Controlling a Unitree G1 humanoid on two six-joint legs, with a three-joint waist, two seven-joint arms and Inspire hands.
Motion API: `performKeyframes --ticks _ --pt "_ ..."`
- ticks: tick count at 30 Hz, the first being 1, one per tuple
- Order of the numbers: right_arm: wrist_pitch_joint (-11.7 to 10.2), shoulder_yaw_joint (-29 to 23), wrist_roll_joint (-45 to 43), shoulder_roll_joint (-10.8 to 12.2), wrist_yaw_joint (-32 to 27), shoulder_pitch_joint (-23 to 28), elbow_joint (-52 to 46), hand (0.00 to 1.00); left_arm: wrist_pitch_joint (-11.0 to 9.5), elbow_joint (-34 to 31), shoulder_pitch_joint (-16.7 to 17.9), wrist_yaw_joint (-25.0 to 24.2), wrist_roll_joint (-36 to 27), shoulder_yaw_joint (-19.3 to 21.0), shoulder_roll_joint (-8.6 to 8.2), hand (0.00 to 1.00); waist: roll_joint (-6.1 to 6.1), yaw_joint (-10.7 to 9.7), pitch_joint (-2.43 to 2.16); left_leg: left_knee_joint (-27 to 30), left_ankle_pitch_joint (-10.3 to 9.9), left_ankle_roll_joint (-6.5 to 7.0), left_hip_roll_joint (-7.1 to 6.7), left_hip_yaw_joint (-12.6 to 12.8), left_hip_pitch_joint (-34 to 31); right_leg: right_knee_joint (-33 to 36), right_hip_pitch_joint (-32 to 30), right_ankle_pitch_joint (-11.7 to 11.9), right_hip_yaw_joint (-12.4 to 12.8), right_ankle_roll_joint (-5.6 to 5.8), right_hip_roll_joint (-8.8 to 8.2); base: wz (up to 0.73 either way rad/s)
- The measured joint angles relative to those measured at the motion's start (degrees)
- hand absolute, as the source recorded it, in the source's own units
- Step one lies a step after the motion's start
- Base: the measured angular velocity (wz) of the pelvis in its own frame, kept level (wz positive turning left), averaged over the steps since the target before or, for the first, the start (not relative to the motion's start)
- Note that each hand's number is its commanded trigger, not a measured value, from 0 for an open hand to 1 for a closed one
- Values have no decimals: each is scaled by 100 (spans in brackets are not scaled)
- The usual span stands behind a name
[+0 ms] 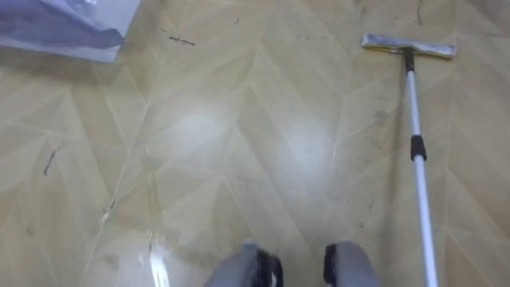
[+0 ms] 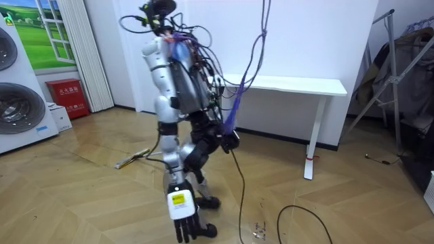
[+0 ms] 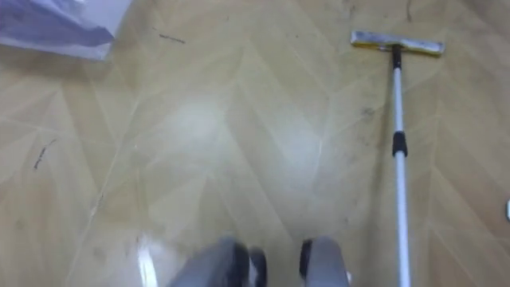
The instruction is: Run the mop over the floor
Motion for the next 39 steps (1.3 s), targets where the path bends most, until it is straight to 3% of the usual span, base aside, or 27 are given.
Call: performKeyframes --ticks 2,4,5,6,7,8,9,10,11,14,15,16,18,19,21,22,23,24,26,28,30,32,33,36,37,38,39 --pt "269 -56 -28 -40 -104 -304 36 100 155 28 56 71 -5 9 -8 0 -64 142 36 -213 -177 -30 -114 -121 421 -1080 42 146 -297 -243 87 -40" --pt "518 -97 -182 -151 -179 -690 86 100 302 28 108 222 -7 10 -3 0 -145 222 63 -256 -378 -86 -195 -258 782 -1342 253 271 -439 -448 165 -25" --pt "591 -99 -201 -206 -213 -828 92 100 343 17 106 267 -13 3 3 0 -184 238 68 -221 -449 -129 -197 -270 869 -1304 338 265 -451 -460 147 -8" --pt "677 -94 -239 -318 -258 -1188 90 100 396 -40 89 336 -109 -8 59 0 -288 283 59 126 -432 -312 -208 -238 851 -1146 399 192 -478 -477 67 0" --pt "668 -76 -259 -422 -306 -1624 91 100 389 -135 72 394 -323 -76 153 0 -395 295 82 913 -76 -849 -133 -129 557 -913 423 61 -444 -508 48 -8" --pt "593 -40 -243 -517 -316 -2037 62 100 371 -189 73 494 -458 -116 205 0 -522 416 94 1742 562 -1143 29 20 193 -702 486 -113 -423 -637 58 -17" --pt "540 15 -243 -546 -307 -2212 48 100 367 -194 77 517 -490 -124 215 0 -589 473 94 2081 914 -1141 93 63 43 -627 532 -200 -421 -659 77 -19" --pt "412 69 -216 -589 -276 -2492 20 100 366 -218 98 565 -534 -125 225 0 -703 534 136 2588 1651 -1109 177 57 -212 -526 687 -405 -422 -684 126 -10" --pt "280 104 -94 -639 -158 -2713 -14 100 365 -325 146 571 -512 -171 240 0 -704 610 106 2830 1742 -1083 280 26 -426 -512 794 -541 -424 -688 179 0" --pt "157 61 83 -727 18 -2982 -25 100 384 -448 174 517 -502 -208 235 0 -812 814 169 2284 1301 -931 583 -30 -880 -573 1058 -741 -419 -605 207 7" --pt "157 62 154 -734 45 -2906 -44 100 384 -504 247 438 -496 -203 242 0 -801 823 166 1342 1091 -940 649 -107 -909 -669 1286 -852 -389 -512 210 33" --pt "154 63 245 -736 76 -2694 -69 100 381 -540 308 343 -402 -202 251 0 -753 802 146 243 1102 -940 690 -179 -853 -802 1542 -992 -360 -416 200 55" --pt "137 69 469 -749 148 -2204 -32 100 374 -520 299 185 -201 -159 261 0 -700 701 99 -274 1103 -661 631 -33 -772 -865 1857 -1282 -337 -244 33 73" --pt "115 65 597 -782 202 -1810 -1 100 338 -526 251 87 -97 -126 244 0 -587 592 85 -271 935 -378 519 90 -632 -822 1992 -1331 -265 -192 -38 85" --pt "97 70 667 -766 246 -1233 158 100 266 -530 250 54 -11 -79 243 0 -539 577 54 -277 690 -166 376 309 -319 -388 2036 -1123 3 107 -155 45" --pt "95 90 638 -757 192 -916 231 100 266 -528 283 62 0 -70 234 0 -466 556 20 -299 507 -98 255 364 -87 2 1997 -808 138 189 -205 0" --pt "89 92 563 -734 75 -587 232 100 259 -530 290 68 -3 -49 204 0 -335 492 -52 -336 370 -55 172 327 79 334 1906 -391 220 172 -218 0" --pt "89 92 546 -711 9 -474 231 100 236 -544 279 87 -3 -49 194 0 -279 463 -67 -371 334 -45 108 245 149 526 1824 -240 272 152 -209 -6" --pt "87 90 540 -549 -265 -259 187 100 150 -549 123 193 0 -61 111 0 -53 368 -53 -523 261 -59 -28 -97 330 761 1219 -250 271 103 -2 -16" --pt "90 83 483 -316 -454 -221 172 100 119 -554 55 235 12 -68 75 0 -29 247 -35 -741 246 -86 -66 -143 580 280 839 -252 232 98 127 -12" --pt "121 15 396 -129 -580 -236 147 100 117 -553 64 236 64 -108 24 0 -58 167 -1 -930 180 -131 -67 -163 860 -629 677 -183 212 32 186 -12" --pt "292 -106 244 -8 -686 -406 130 100 223 -550 149 258 119 -107 -16 0 -76 131 3 -1043 4 -231 -56 -178 1204 -1809 712 243 89 -191 222 -9" --pt "335 -142 200 -19 -707 -438 122 100 271 -540 183 280 120 -105 -33 0 -132 133 39 -1036 -63 -253 -40 -180 1301 -1843 753 356 29 -263 193 -10" --pt "617 -218 24 -224 -749 -924 63 100 556 -590 303 394 103 -52 -32 0 -206 318 11 -632 -276 -503 86 -264 1541 -1657 1046 308 -290 -473 106 -25" --pt "630 -219 -36 -327 -739 -1276 65 100 588 -624 312 461 11 -63 16 0 -261 327 41 161 -60 -807 195 -232 1230 -1449 1066 145 -353 -591 120 -8" --pt "620 -193 -63 -412 -712 -1673 76 100 536 -648 308 515 -220 -116 111 0 -414 367 71 987 390 -1005 294 -149 874 -1173 1058 -45 -333 -610 128 -4" --pt "590 -193 -72 -458 -679 -1846 68 100 522 -660 312 552 -306 -121 141 0 -466 412 72 1347 655 -1068 373 -90 702 -1078 1067 -137 -322 -643 156 -10"
